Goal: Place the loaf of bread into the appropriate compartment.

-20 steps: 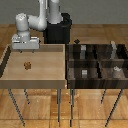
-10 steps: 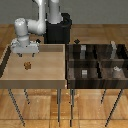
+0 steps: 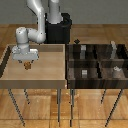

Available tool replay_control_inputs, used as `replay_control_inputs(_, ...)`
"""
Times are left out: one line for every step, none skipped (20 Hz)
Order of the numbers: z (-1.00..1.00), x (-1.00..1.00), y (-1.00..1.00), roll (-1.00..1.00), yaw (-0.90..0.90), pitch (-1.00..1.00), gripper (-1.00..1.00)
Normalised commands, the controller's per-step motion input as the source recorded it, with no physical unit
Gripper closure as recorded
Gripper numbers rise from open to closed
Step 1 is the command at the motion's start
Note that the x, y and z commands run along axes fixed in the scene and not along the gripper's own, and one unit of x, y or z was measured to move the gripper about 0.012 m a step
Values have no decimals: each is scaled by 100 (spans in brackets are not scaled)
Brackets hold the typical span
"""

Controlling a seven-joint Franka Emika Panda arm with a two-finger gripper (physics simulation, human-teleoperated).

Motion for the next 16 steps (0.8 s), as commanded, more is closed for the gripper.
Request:
replay_control_inputs(0,0,0,0,0,0,-100)
replay_control_inputs(0,0,0,0,0,0,-100)
replay_control_inputs(0,0,100,0,0,0,-100)
replay_control_inputs(0,0,0,0,0,0,-100)
replay_control_inputs(0,0,0,0,0,0,-100)
replay_control_inputs(-100,0,0,0,0,0,-100)
replay_control_inputs(0,0,0,0,0,0,-100)
replay_control_inputs(-100,0,0,0,0,0,-100)
replay_control_inputs(-100,0,0,0,0,0,-100)
replay_control_inputs(-100,0,0,0,0,0,-100)
replay_control_inputs(-100,0,0,0,0,0,-100)
replay_control_inputs(-100,0,0,0,0,0,100)
replay_control_inputs(0,0,0,0,0,0,100)
replay_control_inputs(0,0,0,0,0,0,100)
replay_control_inputs(0,0,0,0,0,0,100)
replay_control_inputs(0,0,0,0,0,0,100)
